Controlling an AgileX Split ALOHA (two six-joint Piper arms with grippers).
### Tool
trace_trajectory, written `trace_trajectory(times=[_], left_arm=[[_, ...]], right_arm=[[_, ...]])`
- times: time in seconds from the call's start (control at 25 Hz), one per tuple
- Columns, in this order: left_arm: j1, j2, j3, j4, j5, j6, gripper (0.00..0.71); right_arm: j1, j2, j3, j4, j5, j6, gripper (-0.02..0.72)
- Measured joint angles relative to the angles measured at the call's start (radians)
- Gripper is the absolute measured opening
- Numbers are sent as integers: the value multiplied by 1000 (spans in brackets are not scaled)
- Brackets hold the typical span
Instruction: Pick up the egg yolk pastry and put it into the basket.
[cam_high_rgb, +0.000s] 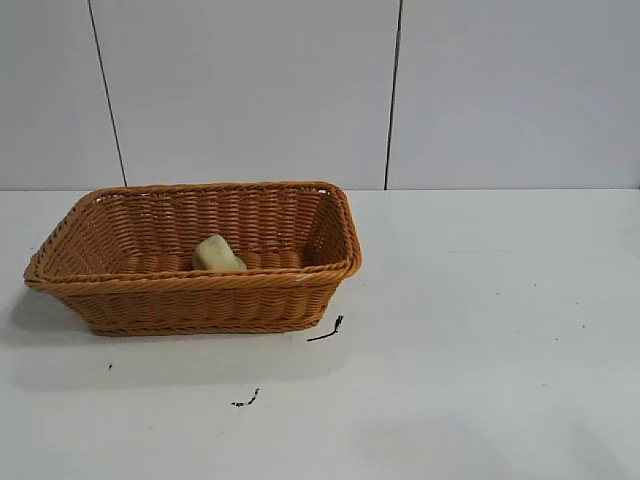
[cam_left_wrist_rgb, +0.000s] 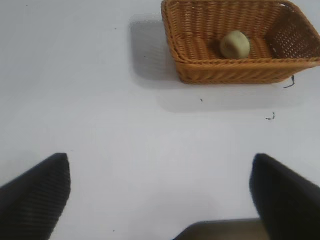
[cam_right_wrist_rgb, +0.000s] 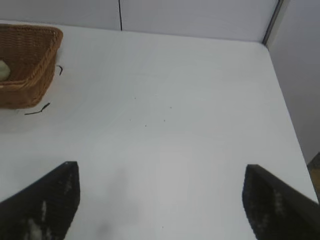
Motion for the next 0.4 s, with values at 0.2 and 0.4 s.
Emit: trace_trajectory(times=[0.2, 0.4], left_arm=[[0, 0, 0, 0, 0, 0, 695], [0, 0, 0, 0, 0, 0, 695]], right_arm=[[42, 0, 0, 7, 0, 0, 610], [47, 0, 0, 11, 0, 0, 610]])
